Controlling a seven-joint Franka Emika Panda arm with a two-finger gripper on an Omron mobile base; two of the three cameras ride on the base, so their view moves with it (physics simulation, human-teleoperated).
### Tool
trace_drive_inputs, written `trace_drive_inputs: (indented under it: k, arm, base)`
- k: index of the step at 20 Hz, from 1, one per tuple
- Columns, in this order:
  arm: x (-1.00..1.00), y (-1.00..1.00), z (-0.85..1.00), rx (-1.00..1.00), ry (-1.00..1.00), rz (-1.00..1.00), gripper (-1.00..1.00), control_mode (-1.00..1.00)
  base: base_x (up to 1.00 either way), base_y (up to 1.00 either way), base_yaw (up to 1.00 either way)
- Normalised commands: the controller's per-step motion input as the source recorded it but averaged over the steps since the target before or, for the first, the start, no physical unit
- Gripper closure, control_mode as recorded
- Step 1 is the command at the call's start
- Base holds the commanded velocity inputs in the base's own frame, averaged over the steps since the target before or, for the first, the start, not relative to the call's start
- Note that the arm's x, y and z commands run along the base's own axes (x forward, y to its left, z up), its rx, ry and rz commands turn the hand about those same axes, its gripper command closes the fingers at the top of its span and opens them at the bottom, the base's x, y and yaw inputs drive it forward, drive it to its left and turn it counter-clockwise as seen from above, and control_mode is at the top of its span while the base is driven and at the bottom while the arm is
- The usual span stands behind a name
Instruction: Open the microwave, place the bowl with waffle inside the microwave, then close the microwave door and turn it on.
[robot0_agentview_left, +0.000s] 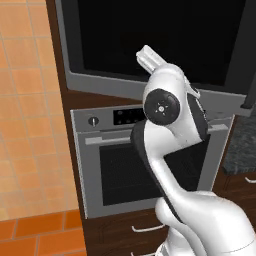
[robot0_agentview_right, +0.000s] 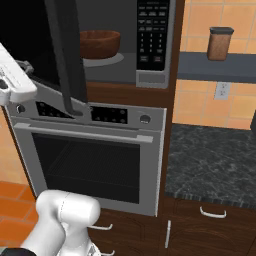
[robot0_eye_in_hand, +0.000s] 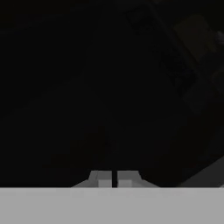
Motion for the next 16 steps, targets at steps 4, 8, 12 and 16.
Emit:
trace_drive_inputs:
  k: [4, 8, 12, 16]
  arm:
    - [1.0, -0.5, 0.0, 0.22, 0.0, 0.49, 1.0, -1.0]
    - [1.0, -0.48, 0.0, 0.27, 0.0, 0.48, 1.0, -1.0]
    - [1.0, -0.3, 0.0, 0.29, 0.12, 0.38, 1.0, -1.0]
    - [1.0, -0.16, 0.0, 0.28, 0.15, 0.15, 1.0, -1.0]
  base:
    - [0.0, 0.0, 0.0]
    - [0.0, 0.0, 0.0]
    - [0.0, 0.0, 0.0]
    - [0.0, 0.0, 0.0]
